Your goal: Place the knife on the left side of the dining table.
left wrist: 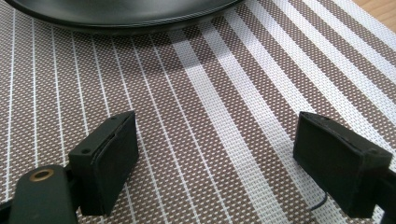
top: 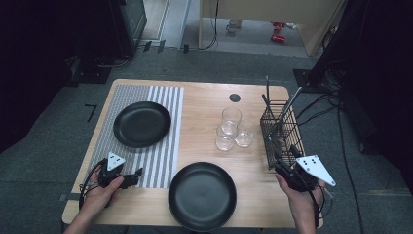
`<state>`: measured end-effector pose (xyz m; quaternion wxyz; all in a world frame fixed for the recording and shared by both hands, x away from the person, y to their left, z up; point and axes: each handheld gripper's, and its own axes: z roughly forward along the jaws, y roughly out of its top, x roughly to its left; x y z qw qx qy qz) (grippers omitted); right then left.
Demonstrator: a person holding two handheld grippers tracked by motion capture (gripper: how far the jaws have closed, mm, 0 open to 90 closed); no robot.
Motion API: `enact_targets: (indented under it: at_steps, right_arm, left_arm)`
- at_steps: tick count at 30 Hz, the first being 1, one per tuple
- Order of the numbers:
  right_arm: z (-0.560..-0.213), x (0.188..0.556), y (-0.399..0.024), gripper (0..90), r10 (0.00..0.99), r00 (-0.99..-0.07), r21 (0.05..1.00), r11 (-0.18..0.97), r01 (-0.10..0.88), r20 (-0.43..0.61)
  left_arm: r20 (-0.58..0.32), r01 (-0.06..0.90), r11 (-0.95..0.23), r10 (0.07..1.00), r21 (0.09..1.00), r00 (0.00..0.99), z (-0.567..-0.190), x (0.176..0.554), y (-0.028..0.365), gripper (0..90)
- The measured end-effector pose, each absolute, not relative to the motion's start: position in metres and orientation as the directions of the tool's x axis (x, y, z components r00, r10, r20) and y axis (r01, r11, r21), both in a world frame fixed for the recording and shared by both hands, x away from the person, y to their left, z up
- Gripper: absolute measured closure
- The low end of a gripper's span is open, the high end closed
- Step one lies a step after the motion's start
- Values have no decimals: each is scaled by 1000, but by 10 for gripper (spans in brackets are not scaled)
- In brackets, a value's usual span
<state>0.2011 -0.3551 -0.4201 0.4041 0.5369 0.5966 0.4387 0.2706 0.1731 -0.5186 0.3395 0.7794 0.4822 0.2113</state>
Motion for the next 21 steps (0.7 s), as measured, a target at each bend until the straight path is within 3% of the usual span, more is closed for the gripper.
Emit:
enact_targets:
  at_steps: [21]
  right_arm:
    - [-429,227,-347,710,987,-132,941,133,311,-96]
  left_arm:
    - [2,608,-304,895,733,446,-519,271,173,141]
